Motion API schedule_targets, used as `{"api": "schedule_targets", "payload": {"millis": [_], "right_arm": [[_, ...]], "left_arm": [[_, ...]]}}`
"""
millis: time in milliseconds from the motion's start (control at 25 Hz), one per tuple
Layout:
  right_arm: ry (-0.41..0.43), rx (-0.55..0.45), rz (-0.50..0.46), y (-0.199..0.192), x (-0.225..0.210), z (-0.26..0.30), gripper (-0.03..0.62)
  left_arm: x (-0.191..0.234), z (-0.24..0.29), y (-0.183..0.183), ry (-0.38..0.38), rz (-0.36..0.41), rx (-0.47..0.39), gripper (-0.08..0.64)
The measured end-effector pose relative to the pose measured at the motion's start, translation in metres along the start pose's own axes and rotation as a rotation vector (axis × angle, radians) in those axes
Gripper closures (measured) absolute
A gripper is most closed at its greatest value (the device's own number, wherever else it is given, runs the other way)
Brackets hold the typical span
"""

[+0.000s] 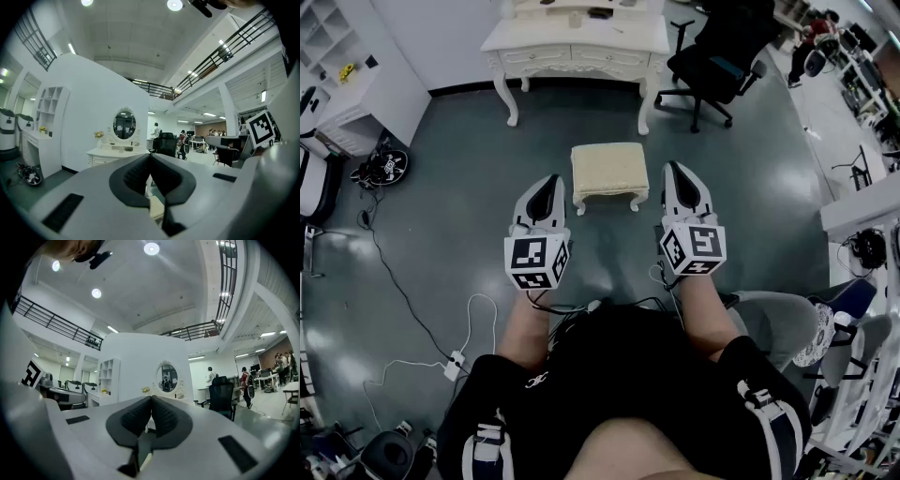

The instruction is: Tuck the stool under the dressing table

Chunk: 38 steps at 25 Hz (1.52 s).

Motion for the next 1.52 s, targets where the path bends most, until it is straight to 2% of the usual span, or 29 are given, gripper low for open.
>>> {"api": "schedule_targets", "payload": {"millis": [120, 440, 680, 920, 1240, 1520], "right_arm": [[0.017, -0.008, -0.002, 0.006, 0.001, -0.014, 0.577], [0.059, 0.002, 0.005, 0.005, -0.004, -0.034, 0.577], [0.079, -0.001, 0.015, -0.001, -0.002, -0.031, 0.575], [0.082, 0.008, 0.025, -0.013, -0.004, -0.018, 0.577], [0.067, 0.034, 0.03, -0.047, -0.035, 0.044, 0.575], [0.094, 0.042, 0.064, -0.087, -0.093, 0.159, 0.575]], "left_arm": [[-0.013, -0.009, 0.003, -0.003, -0.022, 0.0, 0.543], [-0.035, -0.015, 0.003, -0.014, -0.015, 0.006, 0.543], [-0.034, -0.013, 0.004, -0.03, 0.0, 0.004, 0.543], [-0.021, -0.002, -0.003, -0.013, -0.004, 0.01, 0.543], [0.008, 0.056, -0.024, 0.019, -0.011, 0.022, 0.543], [0.046, 0.168, -0.046, 0.065, -0.006, 0.049, 0.543]]}}
Point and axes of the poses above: the fingertips, and each gripper's own axes: z forward along the fingers, x to its left, y out of its top, the point moved 8 cm from there along -z, backward along the fingers, and after that the axes turned 9 degrees about -x, right-handed, at the moved point
